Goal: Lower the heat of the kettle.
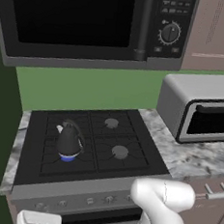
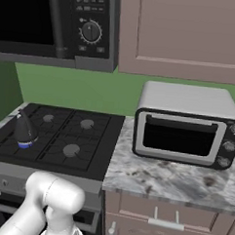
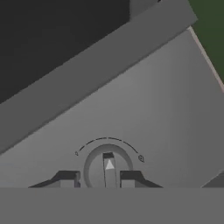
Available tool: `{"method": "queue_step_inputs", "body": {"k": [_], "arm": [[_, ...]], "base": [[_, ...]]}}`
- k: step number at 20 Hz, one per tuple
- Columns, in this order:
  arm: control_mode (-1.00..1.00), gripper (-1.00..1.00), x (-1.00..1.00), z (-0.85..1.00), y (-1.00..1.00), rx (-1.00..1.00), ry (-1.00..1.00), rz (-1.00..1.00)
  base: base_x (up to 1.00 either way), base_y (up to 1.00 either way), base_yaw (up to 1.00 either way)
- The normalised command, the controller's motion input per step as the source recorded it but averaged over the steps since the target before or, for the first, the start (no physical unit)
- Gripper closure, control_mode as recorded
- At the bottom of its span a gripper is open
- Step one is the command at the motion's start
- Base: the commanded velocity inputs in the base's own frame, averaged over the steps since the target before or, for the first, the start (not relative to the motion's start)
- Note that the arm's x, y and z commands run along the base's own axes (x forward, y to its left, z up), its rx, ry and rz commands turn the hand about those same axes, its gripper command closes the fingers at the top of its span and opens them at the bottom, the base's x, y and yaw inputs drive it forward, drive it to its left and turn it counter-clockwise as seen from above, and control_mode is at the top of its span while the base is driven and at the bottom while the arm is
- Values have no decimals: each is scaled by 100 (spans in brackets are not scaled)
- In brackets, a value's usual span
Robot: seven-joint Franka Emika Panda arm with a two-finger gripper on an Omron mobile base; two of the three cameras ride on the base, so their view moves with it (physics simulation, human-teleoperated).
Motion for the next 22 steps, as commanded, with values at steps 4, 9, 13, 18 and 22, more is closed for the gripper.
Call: {"method": "queue_step_inputs", "body": {"k": [4, 9, 13, 18, 22], "arm": [[-100, 100, 1, 0, 0, 44, 0, 0], [-100, 100, 19, 16, 0, 41, 1, 0], [-100, 100, 32, 20, 0, 35, 6, 0], [-100, 100, 34, 18, 0, 33, 5, 0], [-100, 100, 38, 21, 0, 35, 7, 0]], "base": [[0, 0, 0], [0, 0, 0], [0, 0, 0], [0, 0, 0], [0, 0, 0]]}}
